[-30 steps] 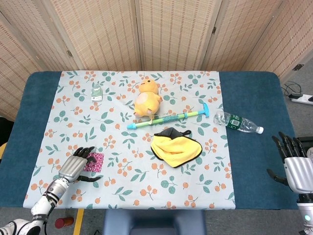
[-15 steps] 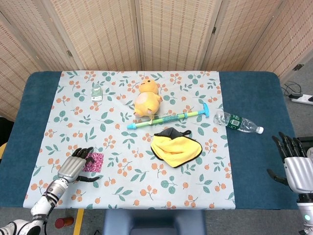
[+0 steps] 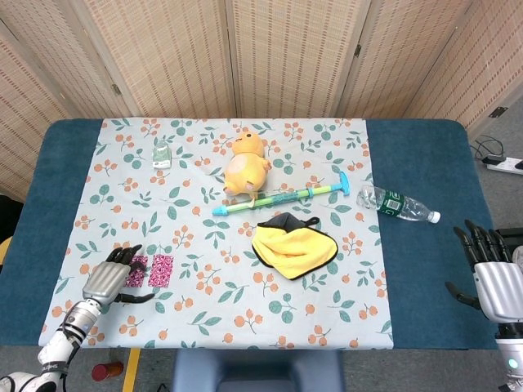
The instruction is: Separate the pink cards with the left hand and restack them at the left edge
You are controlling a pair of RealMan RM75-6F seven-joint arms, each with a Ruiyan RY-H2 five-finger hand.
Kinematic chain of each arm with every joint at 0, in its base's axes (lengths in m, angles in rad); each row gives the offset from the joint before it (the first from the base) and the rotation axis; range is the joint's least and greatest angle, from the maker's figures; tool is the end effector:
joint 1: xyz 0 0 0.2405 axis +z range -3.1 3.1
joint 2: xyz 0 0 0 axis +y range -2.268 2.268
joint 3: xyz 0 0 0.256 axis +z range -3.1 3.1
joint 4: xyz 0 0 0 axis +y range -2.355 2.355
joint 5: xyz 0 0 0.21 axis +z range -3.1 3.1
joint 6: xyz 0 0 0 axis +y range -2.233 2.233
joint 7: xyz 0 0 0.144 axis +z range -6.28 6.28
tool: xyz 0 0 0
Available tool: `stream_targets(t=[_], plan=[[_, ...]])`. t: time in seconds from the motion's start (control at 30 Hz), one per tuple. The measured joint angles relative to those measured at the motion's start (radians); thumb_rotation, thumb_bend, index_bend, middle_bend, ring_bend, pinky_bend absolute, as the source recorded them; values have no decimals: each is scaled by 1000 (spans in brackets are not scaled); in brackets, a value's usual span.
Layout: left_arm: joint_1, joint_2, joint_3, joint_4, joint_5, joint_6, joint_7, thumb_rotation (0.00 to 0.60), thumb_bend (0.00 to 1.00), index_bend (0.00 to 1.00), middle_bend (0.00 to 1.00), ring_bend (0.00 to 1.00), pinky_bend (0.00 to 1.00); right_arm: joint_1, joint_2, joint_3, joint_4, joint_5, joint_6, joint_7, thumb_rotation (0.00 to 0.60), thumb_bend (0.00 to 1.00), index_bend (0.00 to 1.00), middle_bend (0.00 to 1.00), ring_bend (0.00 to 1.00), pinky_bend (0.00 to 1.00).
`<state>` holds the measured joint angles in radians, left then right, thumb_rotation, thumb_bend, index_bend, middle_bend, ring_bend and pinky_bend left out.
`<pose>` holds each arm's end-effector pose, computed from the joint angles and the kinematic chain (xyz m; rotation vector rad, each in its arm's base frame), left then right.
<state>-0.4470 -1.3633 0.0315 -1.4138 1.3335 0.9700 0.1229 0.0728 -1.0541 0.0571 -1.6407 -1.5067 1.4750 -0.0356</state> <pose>-0.2977 0.2608 0.0275 -1.8513 -1.0649 -0.6152 -0.3112 -0.1787 0.1765 1.4073 -0.8540 0.8488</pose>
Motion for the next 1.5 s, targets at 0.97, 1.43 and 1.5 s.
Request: stream_targets(t=[0.97, 1.43, 1.5], plan=[[38, 21, -1, 60, -63, -25, -22, 224, 145, 334, 0, 0, 0, -4, 4, 0, -13, -1, 6, -8, 600, 231, 0, 0, 0, 0], [57, 50, -3, 68, -80, -24, -29, 224, 145, 337, 0, 0, 0, -12, 6, -2, -16, -5, 19, -9, 600, 231, 0, 0, 0, 0], [61, 55, -4, 66, -82, -22, -30, 224, 145, 336, 0, 0, 0, -14, 5, -3, -16, -5, 21, -8, 600, 231, 0, 0, 0, 0]])
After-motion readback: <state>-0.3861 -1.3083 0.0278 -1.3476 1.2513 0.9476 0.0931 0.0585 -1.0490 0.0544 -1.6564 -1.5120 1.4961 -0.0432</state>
